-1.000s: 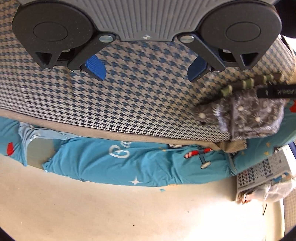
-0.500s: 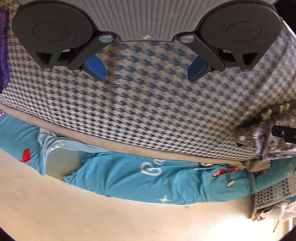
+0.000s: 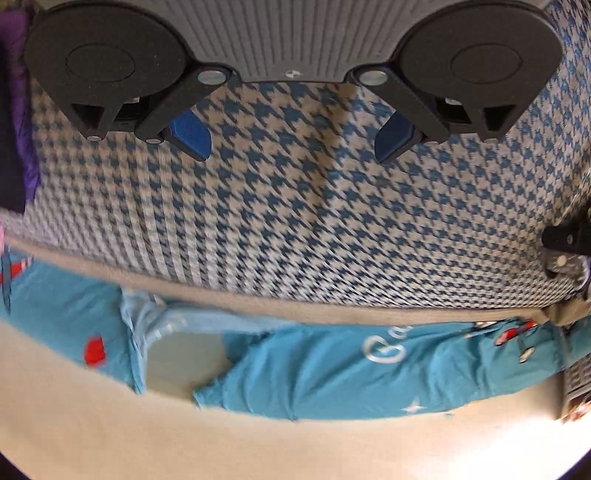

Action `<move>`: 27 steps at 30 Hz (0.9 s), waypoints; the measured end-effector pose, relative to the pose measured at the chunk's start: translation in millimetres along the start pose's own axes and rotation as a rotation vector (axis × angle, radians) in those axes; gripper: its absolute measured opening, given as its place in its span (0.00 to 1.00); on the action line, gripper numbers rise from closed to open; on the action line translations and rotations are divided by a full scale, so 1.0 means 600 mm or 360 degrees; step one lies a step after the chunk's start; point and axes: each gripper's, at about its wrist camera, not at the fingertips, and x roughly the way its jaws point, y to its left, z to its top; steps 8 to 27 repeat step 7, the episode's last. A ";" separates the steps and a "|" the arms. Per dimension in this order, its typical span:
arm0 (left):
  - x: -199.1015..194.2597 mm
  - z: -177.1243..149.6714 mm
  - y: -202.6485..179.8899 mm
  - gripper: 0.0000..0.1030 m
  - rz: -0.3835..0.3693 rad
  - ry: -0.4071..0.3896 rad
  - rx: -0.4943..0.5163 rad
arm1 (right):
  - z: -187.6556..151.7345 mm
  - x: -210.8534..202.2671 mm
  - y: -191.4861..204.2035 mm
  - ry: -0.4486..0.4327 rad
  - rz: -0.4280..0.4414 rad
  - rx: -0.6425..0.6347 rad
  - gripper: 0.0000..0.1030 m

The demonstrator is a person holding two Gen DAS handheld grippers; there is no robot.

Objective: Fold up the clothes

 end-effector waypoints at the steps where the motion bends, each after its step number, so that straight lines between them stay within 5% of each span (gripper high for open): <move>1: 0.005 0.000 -0.009 1.00 -0.0012 0.0007 0.0009 | -0.002 0.004 -0.008 0.0013 -0.0009 0.0027 0.93; 7: 0.036 -0.020 -0.055 1.00 -0.0088 0.0087 0.0060 | -0.005 0.009 -0.042 -0.0012 -0.0075 0.0052 0.93; 27: 0.036 -0.020 -0.055 1.00 -0.0088 0.0087 0.0060 | -0.005 0.009 -0.042 -0.0012 -0.0075 0.0052 0.93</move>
